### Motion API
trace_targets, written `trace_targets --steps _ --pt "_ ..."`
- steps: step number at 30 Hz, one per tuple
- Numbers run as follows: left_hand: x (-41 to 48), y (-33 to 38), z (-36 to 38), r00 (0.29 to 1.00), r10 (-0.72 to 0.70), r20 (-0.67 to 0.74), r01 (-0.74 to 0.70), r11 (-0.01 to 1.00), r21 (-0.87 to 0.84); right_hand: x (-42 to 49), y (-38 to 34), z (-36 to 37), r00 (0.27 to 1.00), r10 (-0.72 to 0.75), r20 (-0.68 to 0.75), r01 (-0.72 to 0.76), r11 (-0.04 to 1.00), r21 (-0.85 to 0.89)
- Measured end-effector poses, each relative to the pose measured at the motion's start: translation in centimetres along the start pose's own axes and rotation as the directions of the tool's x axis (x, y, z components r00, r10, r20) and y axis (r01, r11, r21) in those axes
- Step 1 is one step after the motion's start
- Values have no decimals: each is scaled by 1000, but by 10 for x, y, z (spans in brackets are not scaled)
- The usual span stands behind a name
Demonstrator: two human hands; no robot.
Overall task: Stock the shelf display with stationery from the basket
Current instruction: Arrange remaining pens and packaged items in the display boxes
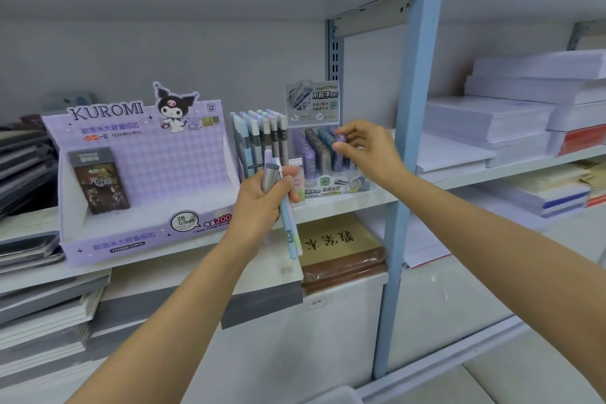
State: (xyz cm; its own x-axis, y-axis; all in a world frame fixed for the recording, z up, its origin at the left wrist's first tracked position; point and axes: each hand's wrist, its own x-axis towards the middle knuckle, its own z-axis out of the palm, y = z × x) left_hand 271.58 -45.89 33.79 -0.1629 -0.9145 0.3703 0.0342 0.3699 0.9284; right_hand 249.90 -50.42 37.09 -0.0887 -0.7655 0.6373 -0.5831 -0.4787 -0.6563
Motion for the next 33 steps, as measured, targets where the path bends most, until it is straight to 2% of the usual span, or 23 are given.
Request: trace_targets --steps 6,10,14,18,21,23,25,27,29,33 --pt "0 0 -2 1000 -9 27 8 1000 14 2 -2 -2 1000 -8 15 9 997 -82" --pt "-3 2 -3 997 9 75 -7 1000 -28 2 -2 4 990 -125 -67 106 966 -237" --pt "-5 2 -6 995 13 102 -11 1000 -14 0 3 4 970 -203 -135 141 918 -371" --pt "-6 3 -5 991 -6 131 6 1000 -5 -2 8 2 987 -140 -76 95 900 -425" --pt "-10 5 -4 985 -11 174 10 1000 6 -6 3 -1 990 -104 -97 68 947 -315" --pt "-13 6 -2 977 -11 213 4 1000 31 -14 -7 -4 995 -50 -84 41 994 -100" --pt "-14 7 2 968 -31 250 16 998 63 -24 -21 -7 999 -22 48 13 985 173" --pt "-15 8 8 961 -54 273 28 995 99 -36 -37 -9 975 -76 210 0 941 338" --pt "-17 9 15 957 -54 286 19 992 124 -45 -49 -7 933 -144 330 17 932 361" --pt "-22 14 19 955 -30 295 -13 990 143 -50 -59 -8 874 -245 420 148 957 249"
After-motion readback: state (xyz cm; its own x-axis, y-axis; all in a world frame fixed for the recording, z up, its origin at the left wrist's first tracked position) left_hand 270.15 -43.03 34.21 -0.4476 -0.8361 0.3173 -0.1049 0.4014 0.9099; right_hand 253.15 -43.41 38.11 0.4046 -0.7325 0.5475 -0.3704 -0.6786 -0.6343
